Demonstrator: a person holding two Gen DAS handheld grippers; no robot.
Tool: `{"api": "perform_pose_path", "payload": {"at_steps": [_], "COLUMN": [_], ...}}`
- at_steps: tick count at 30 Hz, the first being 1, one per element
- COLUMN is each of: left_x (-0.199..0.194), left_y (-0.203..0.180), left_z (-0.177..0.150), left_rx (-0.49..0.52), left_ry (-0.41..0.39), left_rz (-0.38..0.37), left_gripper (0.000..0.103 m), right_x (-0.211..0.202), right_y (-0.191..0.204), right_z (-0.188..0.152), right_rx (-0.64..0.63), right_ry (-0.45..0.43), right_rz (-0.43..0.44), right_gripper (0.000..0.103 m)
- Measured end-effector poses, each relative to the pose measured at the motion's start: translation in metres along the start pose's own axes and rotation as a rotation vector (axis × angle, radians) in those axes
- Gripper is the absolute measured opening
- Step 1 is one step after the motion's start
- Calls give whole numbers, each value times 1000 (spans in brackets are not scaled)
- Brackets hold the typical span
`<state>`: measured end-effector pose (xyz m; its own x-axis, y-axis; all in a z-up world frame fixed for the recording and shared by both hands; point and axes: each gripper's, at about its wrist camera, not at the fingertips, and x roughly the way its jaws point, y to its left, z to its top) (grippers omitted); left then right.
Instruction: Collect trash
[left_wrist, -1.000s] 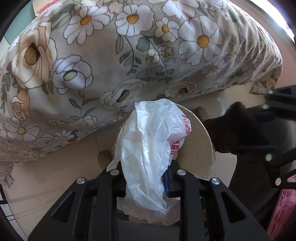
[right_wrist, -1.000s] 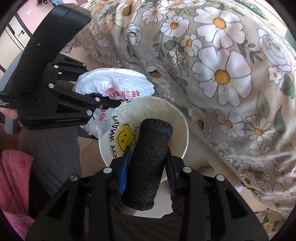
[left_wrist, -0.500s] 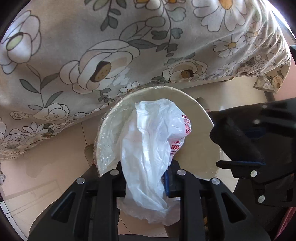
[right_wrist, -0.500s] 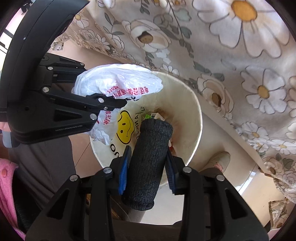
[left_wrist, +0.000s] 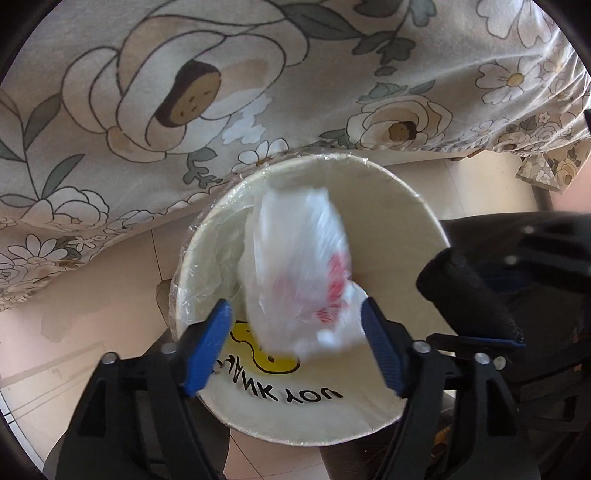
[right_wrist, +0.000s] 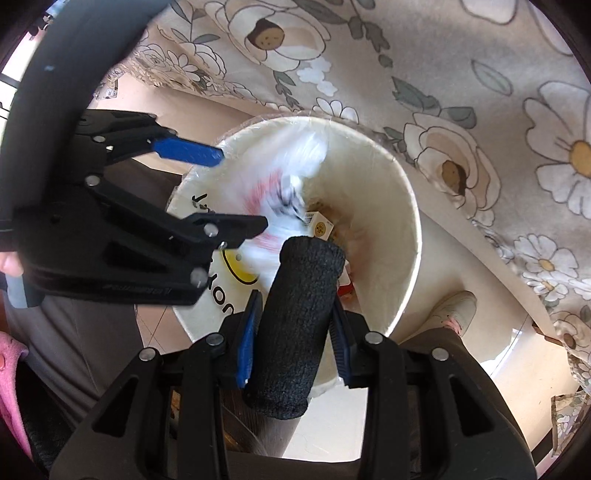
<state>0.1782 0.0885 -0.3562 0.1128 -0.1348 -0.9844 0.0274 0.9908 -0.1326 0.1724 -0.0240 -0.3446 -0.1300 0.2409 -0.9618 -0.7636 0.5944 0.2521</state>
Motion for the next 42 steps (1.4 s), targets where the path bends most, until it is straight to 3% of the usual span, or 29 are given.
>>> {"api": "perform_pose_path", "payload": {"at_steps": [2, 10, 11, 13, 14, 20, 32, 42], "left_x": [0, -7, -7, -7, -7, -7, -14, -59], "left_y": [-1, 4, 6, 10, 12, 17, 10, -2], "left_z": [-1, -4, -5, -6, -6, -5, -1, -8], "left_rx": [2, -9, -17, -31, -38, -72, -45, -11], "left_ry": [-2, -18, -20, -20, -21, -20, -27, -86], "left_rz": [-4, -4, -8, -9, -11, -30, -8, 38], "left_gripper": [83, 83, 83, 83, 83, 84, 84, 84], "right_x": [0, 11, 13, 17, 17, 20, 17, -35], "right_y": [-1, 6, 7, 7, 8, 3, 4, 21], "right_z": [1, 10, 11, 12, 13, 15, 13, 10], "right_rx": [-2, -19, -24, -27, -32, -22, -30, -80], "right_ry": [4, 16, 21, 14, 8, 10, -2, -81], "right_rz": [2, 3, -1, -32, -34, -18, -21, -76], "right_gripper": [37, 39, 41, 59, 60, 60, 60, 60]}}
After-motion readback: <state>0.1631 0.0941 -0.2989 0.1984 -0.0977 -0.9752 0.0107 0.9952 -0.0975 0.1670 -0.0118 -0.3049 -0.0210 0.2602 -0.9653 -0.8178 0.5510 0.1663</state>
